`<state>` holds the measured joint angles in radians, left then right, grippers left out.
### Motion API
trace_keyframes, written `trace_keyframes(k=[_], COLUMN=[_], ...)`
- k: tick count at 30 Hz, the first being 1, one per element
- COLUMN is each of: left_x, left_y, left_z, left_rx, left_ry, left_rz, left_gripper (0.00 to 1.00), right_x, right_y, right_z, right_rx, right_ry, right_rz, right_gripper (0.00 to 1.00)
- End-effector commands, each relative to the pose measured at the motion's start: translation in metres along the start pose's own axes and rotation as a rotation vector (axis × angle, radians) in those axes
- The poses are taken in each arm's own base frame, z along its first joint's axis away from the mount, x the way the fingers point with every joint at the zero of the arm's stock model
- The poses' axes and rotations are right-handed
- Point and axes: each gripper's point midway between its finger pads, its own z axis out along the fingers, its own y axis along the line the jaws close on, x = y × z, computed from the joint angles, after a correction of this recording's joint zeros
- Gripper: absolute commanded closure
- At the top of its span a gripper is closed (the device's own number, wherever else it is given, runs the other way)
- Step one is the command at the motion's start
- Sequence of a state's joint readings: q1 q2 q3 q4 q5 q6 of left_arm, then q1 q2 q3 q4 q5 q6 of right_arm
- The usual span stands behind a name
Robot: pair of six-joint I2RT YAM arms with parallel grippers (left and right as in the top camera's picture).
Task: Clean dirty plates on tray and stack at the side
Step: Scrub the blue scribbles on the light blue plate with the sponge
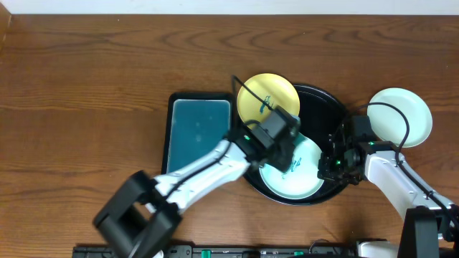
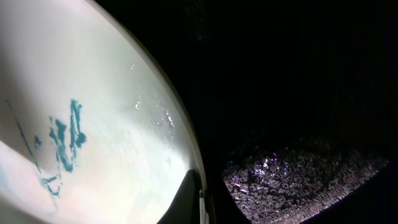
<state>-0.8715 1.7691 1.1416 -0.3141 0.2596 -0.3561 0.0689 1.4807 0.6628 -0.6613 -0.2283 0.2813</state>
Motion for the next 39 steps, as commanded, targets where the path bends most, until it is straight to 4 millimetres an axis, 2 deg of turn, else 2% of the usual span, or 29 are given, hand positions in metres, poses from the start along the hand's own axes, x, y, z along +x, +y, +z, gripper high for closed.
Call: trace_keyframes(k=[1,5,9,12,15,17,20,22,26,33,36,39], left_x=[0.004,0.011,0.023,0.042,0.06,0.067,0.068,0.067,0.053,0.005,-0.007,-0.012], left_y=[-0.019,-0.026,-0.019,0.01,0.04,0.055,0.068,0.069,0.059,0.031,0.025,0.012], left_z=[0.016,0.035,0.049,0.056,0.054,0.049,0.044,0.041,0.029,-0.002,-0.001,0.008], left_rx=[0.043,0.055,0.03,-0.09,-0.211,-0.265,-0.291,-0.284,-0.249,-0.18,-0.154,-0.087], left_ry=[0.019,0.032,0.072,0.141,0.208,0.239,0.256,0.258,0.243,0.101,0.054,0.04], left_rz=[-0.017,-0.011,-0.016,-0.04,-0.064,-0.082,-0.11,-0.123,-0.13,-0.099,-0.089,-0.081], left_gripper=[0.92,0.92,0.92,0.92,0.92,0.92,0.93,0.93,0.93,0.93,0.92,0.92], right_x=[0.026,0.026,0.026,0.026,0.026,0.026,0.026,0.026,0.027,0.027,0.027,0.027], right_y=[-0.013,-0.013,-0.013,-0.013,-0.013,-0.013,-0.013,-0.013,-0.013,-0.013,-0.013,-0.013], right_z=[0.017,0.017,0.017,0.017,0.017,0.017,0.017,0.017,0.016,0.016,0.016,0.016], right_rx=[0.047,0.047,0.047,0.047,0.047,0.047,0.047,0.047,0.048,0.048,0.048,0.048], right_ry=[0.085,0.085,0.086,0.086,0.087,0.086,0.086,0.087,0.089,0.089,0.089,0.089], right_rz=[0.012,0.012,0.012,0.012,0.012,0.012,0.012,0.012,0.013,0.013,0.013,0.013], right_gripper=[0.99,0.99,0.99,0.99,0.99,0.99,0.99,0.99,0.99,0.99,0.99,0.99])
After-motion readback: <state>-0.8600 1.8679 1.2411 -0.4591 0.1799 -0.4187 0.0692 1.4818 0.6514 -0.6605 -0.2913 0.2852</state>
